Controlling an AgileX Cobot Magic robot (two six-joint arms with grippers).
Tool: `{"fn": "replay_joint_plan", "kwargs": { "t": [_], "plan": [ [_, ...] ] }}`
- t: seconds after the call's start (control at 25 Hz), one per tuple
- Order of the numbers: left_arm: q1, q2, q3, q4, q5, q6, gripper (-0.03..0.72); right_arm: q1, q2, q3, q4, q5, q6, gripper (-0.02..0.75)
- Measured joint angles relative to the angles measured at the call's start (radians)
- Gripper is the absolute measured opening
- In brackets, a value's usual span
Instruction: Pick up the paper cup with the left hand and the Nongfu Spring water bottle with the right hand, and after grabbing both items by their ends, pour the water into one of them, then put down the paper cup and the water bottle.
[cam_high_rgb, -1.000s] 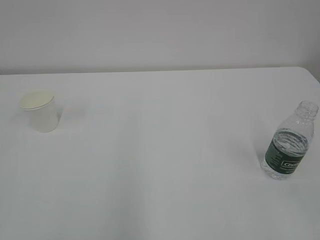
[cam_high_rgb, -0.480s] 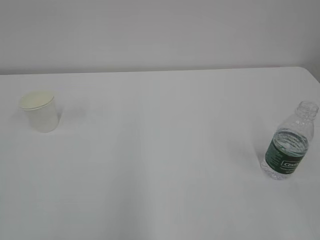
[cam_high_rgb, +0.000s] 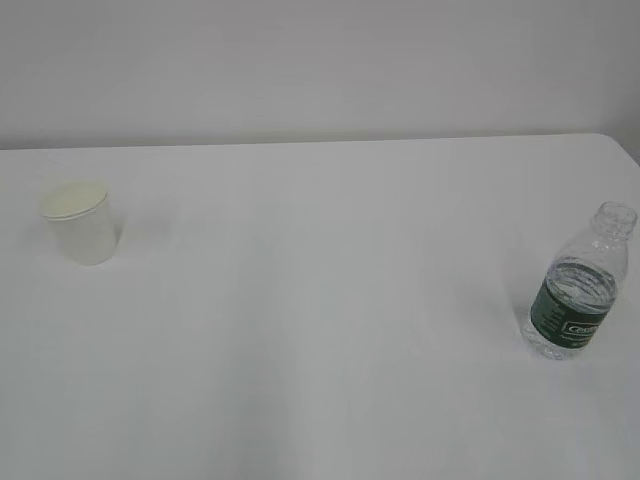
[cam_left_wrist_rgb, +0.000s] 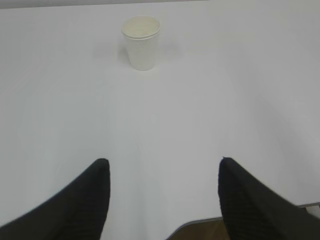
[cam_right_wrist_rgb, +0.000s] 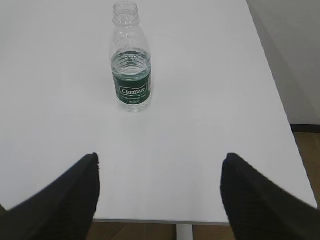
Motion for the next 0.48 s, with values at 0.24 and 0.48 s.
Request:
{"fn": "replay_joint_plan", "kwargs": {
  "t": [0.24, 0.48],
  "plan": [
    [0.0, 0.0, 0.0, 0.0, 0.0, 0.0, 0.465, 0.0, 0.0, 0.0, 0.0, 0.0, 0.0, 0.573],
    [0.0, 0.0, 0.0, 0.0, 0.0, 0.0, 0.462, 0.0, 0.0, 0.0, 0.0, 0.0, 0.0, 0.573]
  ]
}}
